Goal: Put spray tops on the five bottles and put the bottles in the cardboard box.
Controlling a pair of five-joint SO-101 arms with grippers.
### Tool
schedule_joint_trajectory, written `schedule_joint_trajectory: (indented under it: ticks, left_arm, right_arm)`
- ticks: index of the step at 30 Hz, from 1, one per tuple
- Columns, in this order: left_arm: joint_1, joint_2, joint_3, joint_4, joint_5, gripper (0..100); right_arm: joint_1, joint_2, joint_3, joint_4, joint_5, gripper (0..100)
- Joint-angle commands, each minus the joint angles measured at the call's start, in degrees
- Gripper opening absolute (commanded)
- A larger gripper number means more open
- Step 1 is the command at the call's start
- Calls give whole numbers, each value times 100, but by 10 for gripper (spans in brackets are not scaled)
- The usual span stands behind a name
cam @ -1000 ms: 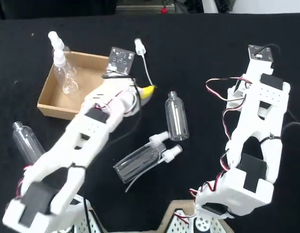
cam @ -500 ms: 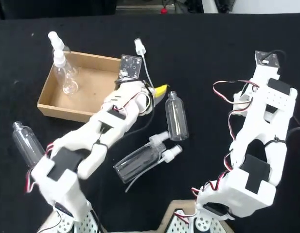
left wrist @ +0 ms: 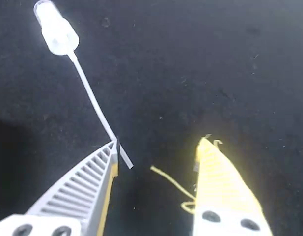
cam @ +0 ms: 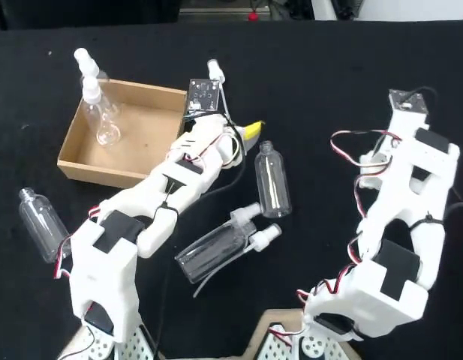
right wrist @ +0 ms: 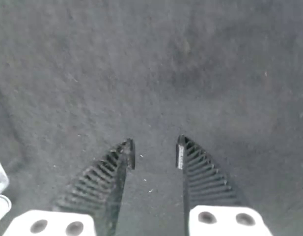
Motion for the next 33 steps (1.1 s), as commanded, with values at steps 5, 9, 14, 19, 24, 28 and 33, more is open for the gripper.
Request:
schedule_joint_trajectory:
  ticks: [5,9,14,19,24,28,33]
  left_arm:
    - [-66,220,-365,-114,-229,209]
    - [-66,484,-611,97,-220,209]
    - [-84,1029,-1780,1486,62,209]
    - [-84,1442,-2440,2057,246,209]
    - [-84,1257,-2440,2048,264,209]
    - [-84,1125,-2492,2031,264,209]
    - [-84,1134,-2422,1626,264,209]
  right_arm:
    - [299,-418,-22,-79,246,145]
    - [440,-418,-31,-79,273,145]
    - [527,-418,-31,-79,281,145]
    - [527,-374,-13,-79,422,145]
    - [527,-365,-13,-79,422,145]
    - [510,-365,-13,-79,422,145]
    - [519,-365,-4,-79,422,145]
